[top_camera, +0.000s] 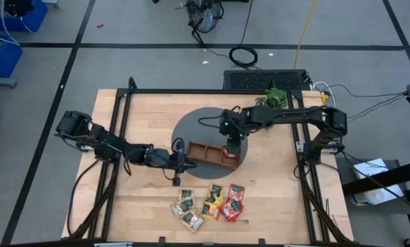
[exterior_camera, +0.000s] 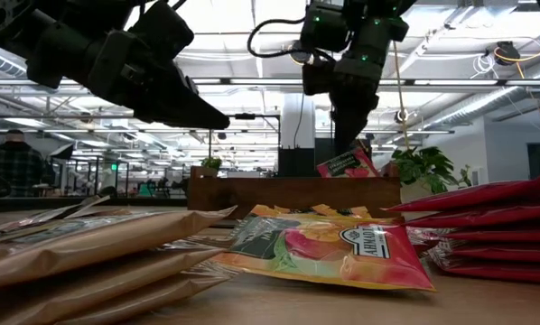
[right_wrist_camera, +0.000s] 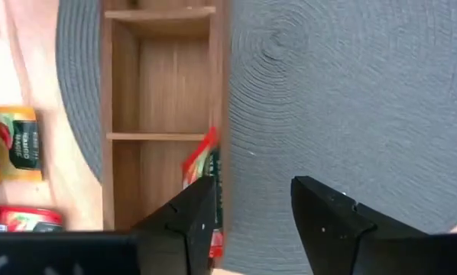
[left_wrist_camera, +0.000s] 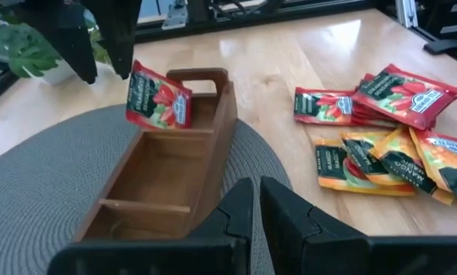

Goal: Pick & Place Tea
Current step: Put the red tea bag into the right section of the wooden organizer

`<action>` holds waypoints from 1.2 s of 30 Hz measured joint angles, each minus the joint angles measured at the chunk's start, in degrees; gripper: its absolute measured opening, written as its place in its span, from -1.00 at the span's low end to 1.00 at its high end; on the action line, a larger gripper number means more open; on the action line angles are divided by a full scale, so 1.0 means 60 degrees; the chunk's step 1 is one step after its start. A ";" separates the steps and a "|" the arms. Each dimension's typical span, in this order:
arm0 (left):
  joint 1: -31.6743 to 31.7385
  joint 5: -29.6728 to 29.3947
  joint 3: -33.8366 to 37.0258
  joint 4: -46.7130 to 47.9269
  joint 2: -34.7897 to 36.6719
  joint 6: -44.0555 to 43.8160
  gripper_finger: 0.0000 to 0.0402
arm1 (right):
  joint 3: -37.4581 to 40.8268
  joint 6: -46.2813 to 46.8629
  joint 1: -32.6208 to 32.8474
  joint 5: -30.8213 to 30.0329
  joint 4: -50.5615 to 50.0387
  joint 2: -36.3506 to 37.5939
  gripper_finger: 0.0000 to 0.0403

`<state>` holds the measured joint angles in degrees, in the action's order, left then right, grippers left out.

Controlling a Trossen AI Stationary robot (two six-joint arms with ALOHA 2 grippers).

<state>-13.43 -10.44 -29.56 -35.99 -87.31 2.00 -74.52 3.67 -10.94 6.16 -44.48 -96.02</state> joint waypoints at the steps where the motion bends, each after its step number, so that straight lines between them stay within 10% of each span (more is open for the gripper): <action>1: 0.0000 0.0000 0.0000 -0.0003 0.0000 -0.0001 -0.82 | -0.0003 0.0005 0.0004 0.0010 -0.0113 -0.0035 -0.20; 25: -0.0005 0.0015 0.0000 -0.0016 0.0000 -0.0047 -0.82 | 0.0242 -0.0698 -0.0047 0.0726 -0.0588 -0.0074 -0.32; 36: -0.0004 0.0015 0.0000 -0.0004 0.0000 -0.0068 -0.82 | 0.0241 -0.0982 -0.0044 0.1019 -0.0487 -0.0074 -0.78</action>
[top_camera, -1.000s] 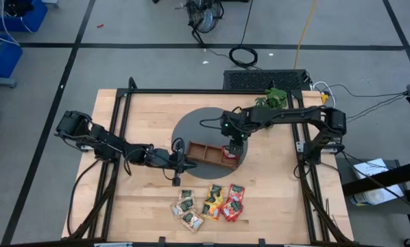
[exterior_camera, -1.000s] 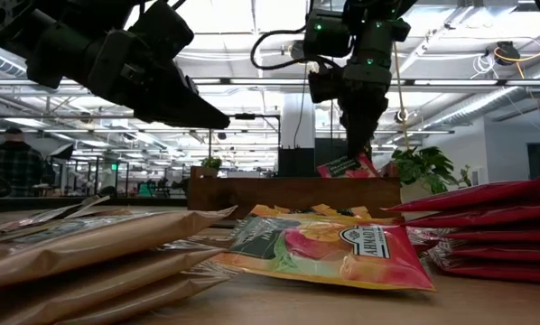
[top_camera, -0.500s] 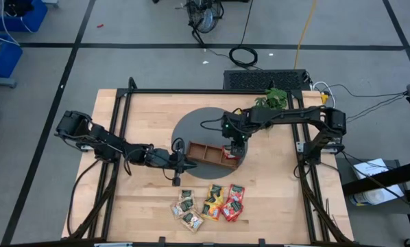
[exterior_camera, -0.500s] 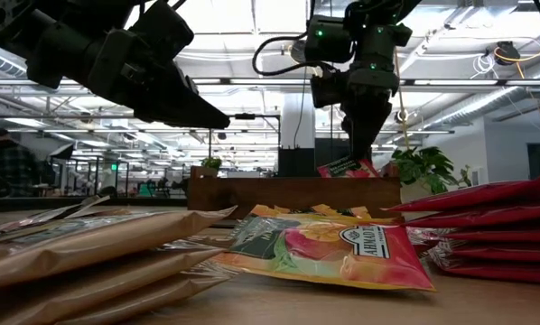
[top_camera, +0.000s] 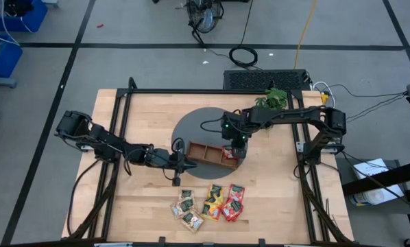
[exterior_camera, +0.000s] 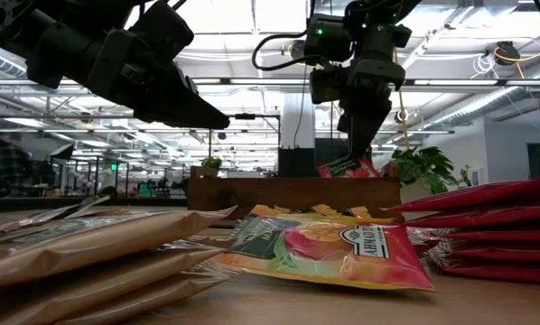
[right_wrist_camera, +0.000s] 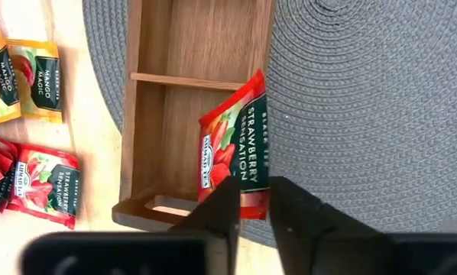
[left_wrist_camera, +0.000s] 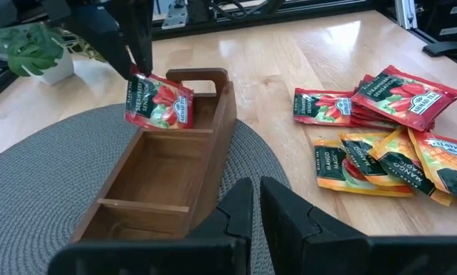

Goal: Pick & Place Tea
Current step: Put the red tea bag into the right section of the wooden organizer

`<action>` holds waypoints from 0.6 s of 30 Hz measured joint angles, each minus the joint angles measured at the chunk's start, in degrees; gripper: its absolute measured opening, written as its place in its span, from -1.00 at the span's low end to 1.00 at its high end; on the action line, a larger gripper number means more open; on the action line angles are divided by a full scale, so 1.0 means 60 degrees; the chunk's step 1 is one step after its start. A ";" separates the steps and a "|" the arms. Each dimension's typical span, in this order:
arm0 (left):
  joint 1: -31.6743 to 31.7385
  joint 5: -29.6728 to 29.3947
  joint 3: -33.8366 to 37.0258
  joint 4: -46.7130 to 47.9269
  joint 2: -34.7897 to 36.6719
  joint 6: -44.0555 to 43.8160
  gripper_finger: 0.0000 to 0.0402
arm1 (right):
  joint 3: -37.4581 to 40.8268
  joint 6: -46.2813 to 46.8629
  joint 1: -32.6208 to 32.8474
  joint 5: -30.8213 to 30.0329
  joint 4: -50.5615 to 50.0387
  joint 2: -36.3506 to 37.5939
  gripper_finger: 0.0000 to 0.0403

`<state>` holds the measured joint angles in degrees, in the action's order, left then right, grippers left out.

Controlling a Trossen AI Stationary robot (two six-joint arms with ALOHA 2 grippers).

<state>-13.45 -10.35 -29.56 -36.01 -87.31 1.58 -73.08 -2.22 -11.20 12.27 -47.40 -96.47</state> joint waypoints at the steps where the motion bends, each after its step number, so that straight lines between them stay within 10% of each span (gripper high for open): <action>1: 0.0000 0.0000 0.0000 0.0003 0.0000 0.0000 -0.82 | 0.0000 0.0000 0.0000 0.0000 0.0000 0.0000 -0.85; 18: -0.0004 -0.0001 0.0001 -0.0007 0.0000 -0.0102 -0.82 | 0.0096 0.1957 0.0522 -0.1612 0.0700 0.1053 -1.00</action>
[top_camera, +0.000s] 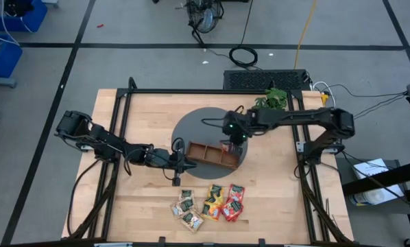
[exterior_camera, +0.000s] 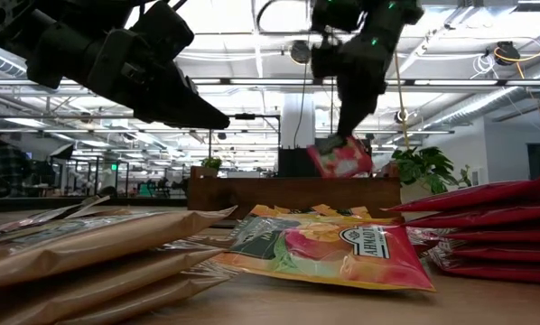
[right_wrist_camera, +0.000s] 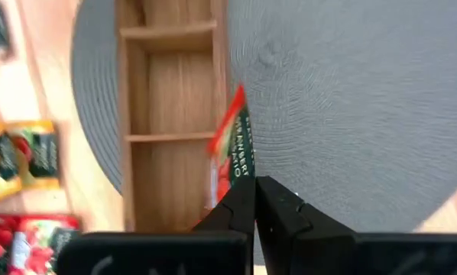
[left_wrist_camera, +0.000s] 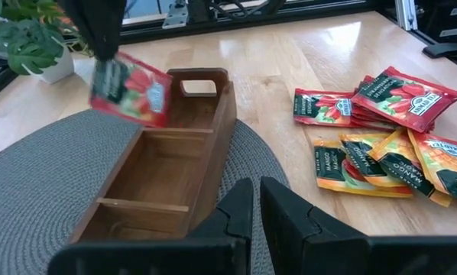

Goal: Pick & Place Tea
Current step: Put the red tea bag into the right section of the wooden organizer

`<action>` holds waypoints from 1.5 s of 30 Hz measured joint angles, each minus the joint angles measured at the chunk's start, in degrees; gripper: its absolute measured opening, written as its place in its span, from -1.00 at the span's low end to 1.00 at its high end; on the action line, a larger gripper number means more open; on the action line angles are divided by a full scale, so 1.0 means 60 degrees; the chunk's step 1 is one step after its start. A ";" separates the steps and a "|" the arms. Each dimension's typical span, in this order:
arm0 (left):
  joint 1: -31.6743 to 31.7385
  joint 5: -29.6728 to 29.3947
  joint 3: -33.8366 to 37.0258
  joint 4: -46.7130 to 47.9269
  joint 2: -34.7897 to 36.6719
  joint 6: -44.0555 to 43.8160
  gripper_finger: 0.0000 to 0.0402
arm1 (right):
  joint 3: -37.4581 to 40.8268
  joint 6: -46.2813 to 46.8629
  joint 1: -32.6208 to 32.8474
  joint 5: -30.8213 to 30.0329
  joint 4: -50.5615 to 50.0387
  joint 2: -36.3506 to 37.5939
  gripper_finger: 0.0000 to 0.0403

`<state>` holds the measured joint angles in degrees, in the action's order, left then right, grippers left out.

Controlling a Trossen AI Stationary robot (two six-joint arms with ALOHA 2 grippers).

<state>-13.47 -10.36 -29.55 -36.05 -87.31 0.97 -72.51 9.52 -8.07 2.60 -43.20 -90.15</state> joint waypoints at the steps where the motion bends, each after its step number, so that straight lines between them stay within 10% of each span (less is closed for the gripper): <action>1: 0.0000 -0.0002 0.0002 0.0002 0.0000 -0.0016 -0.82 | 0.0104 0.0225 0.0120 -0.0212 0.0110 0.0200 -1.00; 15: -0.0018 -0.0002 0.0006 -0.0156 0.0000 -0.0143 -0.82 | 0.4448 0.2341 0.1284 -0.1433 0.4897 0.2727 -1.00; 31: 0.0011 -0.0021 0.0006 -0.0243 0.0000 0.0062 -0.82 | 0.4899 0.2046 0.1297 -0.1514 0.4952 0.2688 -0.99; 45: 0.0011 -0.0024 0.0006 -0.0151 0.0000 0.0040 -0.82 | 0.4953 0.1932 0.1299 -0.0967 0.4943 0.2777 -0.33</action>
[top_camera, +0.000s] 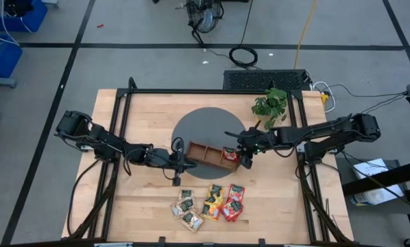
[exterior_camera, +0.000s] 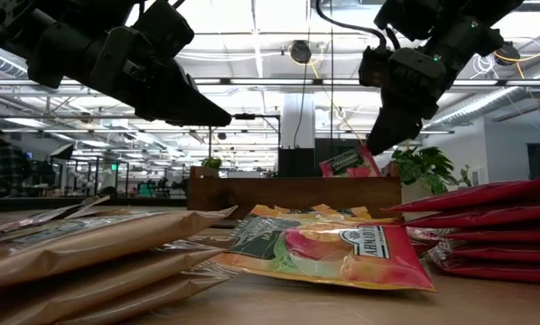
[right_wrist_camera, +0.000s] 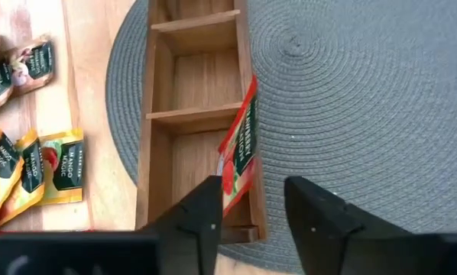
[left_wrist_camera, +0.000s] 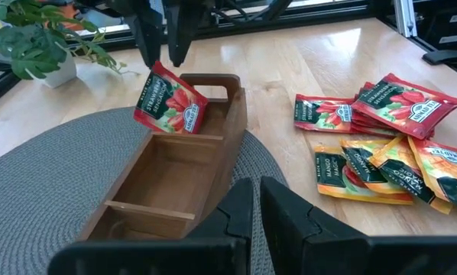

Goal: Pick & Place Tea
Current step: Put the red tea bag into the right section of the wooden organizer

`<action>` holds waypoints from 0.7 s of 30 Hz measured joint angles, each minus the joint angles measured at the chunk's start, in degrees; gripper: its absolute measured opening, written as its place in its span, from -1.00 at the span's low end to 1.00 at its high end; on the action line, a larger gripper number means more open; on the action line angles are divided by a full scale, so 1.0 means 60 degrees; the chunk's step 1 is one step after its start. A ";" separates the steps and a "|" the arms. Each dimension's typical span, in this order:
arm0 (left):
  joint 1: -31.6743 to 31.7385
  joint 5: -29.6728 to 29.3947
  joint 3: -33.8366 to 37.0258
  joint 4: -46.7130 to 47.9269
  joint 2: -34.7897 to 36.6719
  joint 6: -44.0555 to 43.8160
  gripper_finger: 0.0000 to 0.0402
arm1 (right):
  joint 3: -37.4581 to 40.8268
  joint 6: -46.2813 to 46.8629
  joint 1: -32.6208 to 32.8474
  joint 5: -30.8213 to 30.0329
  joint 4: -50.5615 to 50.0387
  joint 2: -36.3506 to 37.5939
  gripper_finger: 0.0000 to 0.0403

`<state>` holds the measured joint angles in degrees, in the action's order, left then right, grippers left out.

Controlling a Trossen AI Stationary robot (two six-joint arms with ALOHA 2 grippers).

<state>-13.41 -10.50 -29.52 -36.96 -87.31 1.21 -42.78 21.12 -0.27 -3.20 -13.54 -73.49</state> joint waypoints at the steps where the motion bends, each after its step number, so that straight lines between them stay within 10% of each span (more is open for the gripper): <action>1: 0.0000 0.0000 0.0000 0.0002 0.0000 0.0000 -0.82 | 0.0000 -0.0061 0.0000 -0.0061 0.0006 0.0010 -0.29; 10: 0.0000 -0.0004 0.0000 0.0090 0.0000 0.0000 -0.82 | -0.0444 -0.0977 -0.0691 0.0177 -0.0177 0.0108 -0.19; 21: 0.0007 -0.0004 -0.0007 0.0447 0.0004 0.0072 -0.82 | -0.5362 -0.2395 -0.1762 0.0801 -0.5617 -0.2606 -0.19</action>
<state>-13.37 -10.52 -29.56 -34.28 -87.29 1.64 -74.95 6.75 -10.84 1.61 -47.24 -89.12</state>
